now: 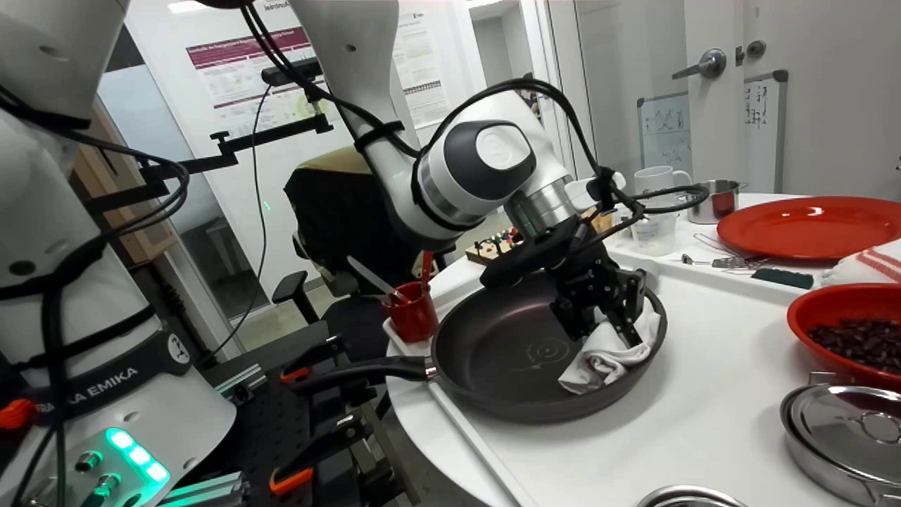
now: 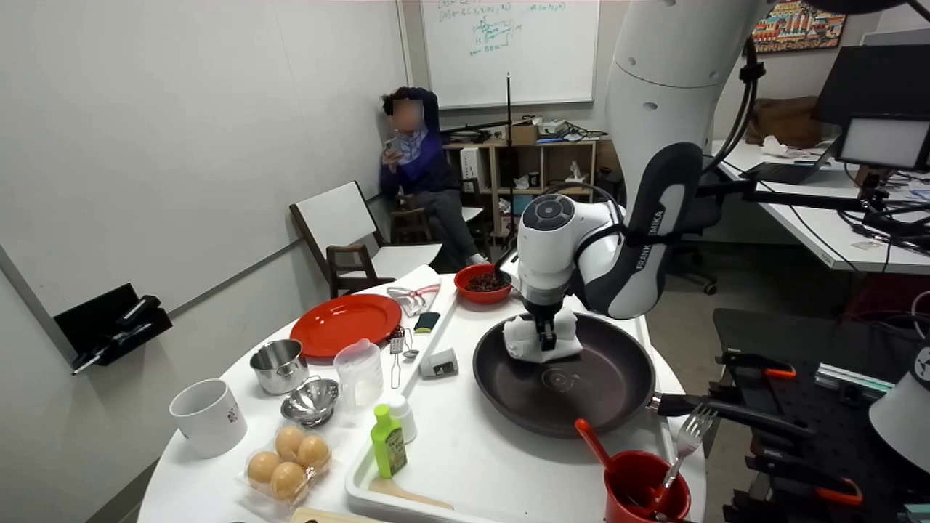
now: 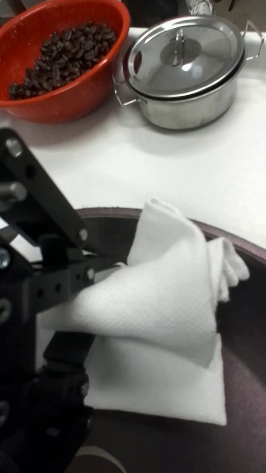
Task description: Get the white kitchen towel from the table and use it to wipe the black pan
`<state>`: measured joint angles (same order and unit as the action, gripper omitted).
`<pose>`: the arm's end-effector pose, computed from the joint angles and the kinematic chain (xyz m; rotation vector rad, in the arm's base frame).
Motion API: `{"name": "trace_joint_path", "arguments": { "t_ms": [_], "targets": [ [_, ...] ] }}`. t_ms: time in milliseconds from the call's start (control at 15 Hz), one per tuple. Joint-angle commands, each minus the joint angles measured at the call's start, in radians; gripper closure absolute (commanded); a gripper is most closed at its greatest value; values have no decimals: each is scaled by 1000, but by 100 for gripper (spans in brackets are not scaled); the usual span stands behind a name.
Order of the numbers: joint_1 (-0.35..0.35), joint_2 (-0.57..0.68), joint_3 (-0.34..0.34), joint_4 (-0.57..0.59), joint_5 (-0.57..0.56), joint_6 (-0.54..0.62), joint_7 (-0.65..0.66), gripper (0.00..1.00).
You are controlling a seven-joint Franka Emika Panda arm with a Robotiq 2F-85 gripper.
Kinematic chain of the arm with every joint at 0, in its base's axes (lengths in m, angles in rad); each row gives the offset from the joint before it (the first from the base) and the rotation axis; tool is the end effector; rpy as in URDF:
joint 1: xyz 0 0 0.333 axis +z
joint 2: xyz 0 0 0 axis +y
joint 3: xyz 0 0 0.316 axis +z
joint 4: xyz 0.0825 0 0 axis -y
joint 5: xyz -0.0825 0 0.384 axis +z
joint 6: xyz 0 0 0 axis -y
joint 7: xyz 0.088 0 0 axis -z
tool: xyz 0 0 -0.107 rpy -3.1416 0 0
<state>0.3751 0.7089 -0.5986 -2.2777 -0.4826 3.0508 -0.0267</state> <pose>0.5109 -0.1059 0.1001 2.6309 0.5792 0.0453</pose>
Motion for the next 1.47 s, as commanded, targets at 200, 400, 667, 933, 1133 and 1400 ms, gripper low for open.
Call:
{"name": "trace_joint_path", "arguments": {
  "t_ms": [200,400,667,933,1133,1400],
  "targets": [
    [48,-3,14,-85,-24,26,-31,90],
    [91,-13,-4,-122,-39,47,-44,90],
    [161,-23,-35,-174,-42,81,-65,90],
    [224,-26,-62,-217,-30,106,-84,90],
    [269,-28,-80,-247,-21,124,-103,90],
    [342,-23,-110,-295,-9,168,-128,90]
  ]
}}
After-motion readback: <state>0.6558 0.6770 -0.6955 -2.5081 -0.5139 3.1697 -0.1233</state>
